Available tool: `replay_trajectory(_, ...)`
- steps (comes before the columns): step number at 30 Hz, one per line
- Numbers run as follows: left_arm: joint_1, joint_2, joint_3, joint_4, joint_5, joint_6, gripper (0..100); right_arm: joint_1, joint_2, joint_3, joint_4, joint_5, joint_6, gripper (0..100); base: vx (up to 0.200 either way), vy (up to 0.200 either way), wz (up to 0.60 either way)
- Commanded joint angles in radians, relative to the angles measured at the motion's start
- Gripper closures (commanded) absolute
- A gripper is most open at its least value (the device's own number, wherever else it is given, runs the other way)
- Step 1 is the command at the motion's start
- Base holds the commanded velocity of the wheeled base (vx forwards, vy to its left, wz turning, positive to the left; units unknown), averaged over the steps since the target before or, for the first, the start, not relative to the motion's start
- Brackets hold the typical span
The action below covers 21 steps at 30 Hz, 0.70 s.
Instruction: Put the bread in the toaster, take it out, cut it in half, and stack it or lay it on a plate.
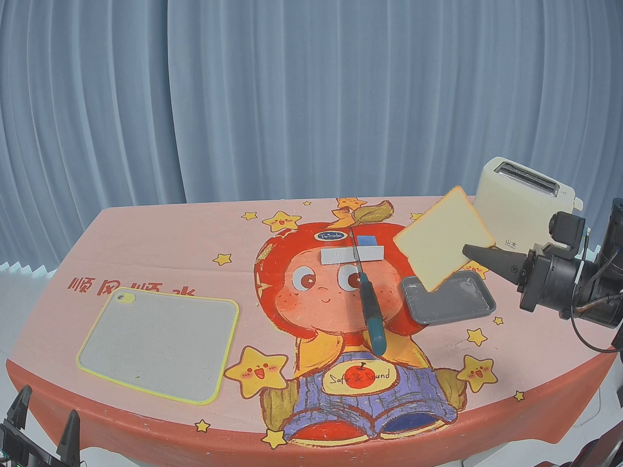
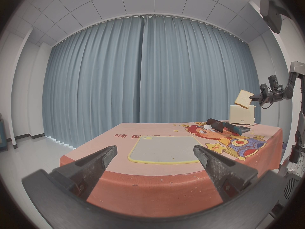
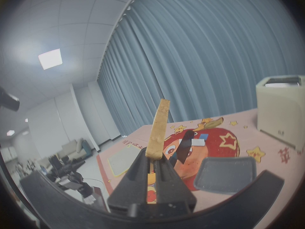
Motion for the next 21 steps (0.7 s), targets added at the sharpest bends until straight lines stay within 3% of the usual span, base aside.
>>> replay_trajectory(1,0.000,-0.016,0.018,0.001,0.000,0.000,0,0.001,0.057,-0.040,0.000,-0.001,-0.093,100,0.000,0.000,0.00)
replay_trajectory(5,0.000,-0.016,0.018,0.001,0.000,-0.002,0,0.009,0.060,-0.023,-0.003,-0.008,-0.146,100,0.000,0.000,0.00)
replay_trajectory(9,0.000,-0.016,0.018,0.001,0.000,0.000,0,-0.001,0.047,-0.024,-0.014,-0.008,-0.148,100,0.000,0.000,0.00)
replay_trajectory(14,0.000,-0.016,0.018,0.001,0.000,0.000,0,-0.062,0.037,-0.041,-0.015,-0.006,-0.182,100,0.000,0.000,0.00)
replay_trajectory(21,0.000,-0.016,0.018,0.001,0.000,0.000,0,-0.088,0.037,-0.050,-0.021,-0.003,-0.220,100,0.000,0.000,0.00)
